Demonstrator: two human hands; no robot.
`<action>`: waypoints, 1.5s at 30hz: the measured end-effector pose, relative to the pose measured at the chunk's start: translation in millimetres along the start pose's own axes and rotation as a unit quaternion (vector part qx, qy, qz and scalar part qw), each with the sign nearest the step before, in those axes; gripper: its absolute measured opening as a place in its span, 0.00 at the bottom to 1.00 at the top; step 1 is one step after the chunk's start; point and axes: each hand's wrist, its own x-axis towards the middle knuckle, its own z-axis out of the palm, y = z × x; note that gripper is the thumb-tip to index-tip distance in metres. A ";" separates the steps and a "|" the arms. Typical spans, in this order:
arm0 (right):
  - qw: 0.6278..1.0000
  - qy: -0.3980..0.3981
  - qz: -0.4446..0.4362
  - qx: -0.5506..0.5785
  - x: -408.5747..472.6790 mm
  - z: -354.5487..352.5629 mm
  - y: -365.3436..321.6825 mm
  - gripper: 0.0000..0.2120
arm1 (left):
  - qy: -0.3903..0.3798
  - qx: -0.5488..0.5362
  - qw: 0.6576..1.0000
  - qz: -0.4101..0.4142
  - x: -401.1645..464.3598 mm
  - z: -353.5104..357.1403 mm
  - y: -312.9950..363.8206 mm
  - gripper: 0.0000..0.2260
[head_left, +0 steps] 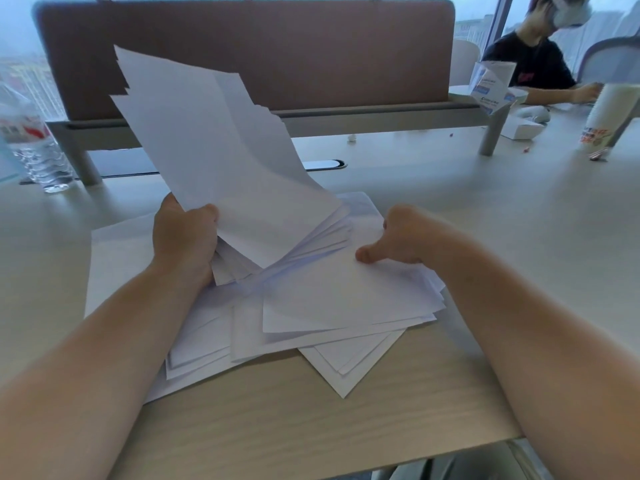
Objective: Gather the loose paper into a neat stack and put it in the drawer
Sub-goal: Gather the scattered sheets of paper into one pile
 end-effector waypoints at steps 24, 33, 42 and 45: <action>0.972 0.134 0.032 0.191 21.0 -8.3 28.1 0.09 | 0.051 -0.079 0.995 -0.019 7.9 -4.3 -2.3 0.16; 0.739 0.171 0.118 0.641 33.0 -15.7 43.9 0.12 | 0.145 -0.269 0.951 -0.039 13.3 -18.2 5.3 0.25; 0.775 0.146 0.083 0.609 30.3 -10.9 29.9 0.07 | -0.086 -0.030 0.996 -0.020 5.8 -2.4 1.9 0.12; 0.814 0.136 0.049 0.563 27.8 -4.7 22.0 0.05 | -0.193 0.008 0.981 -0.017 -1.0 2.5 1.0 0.12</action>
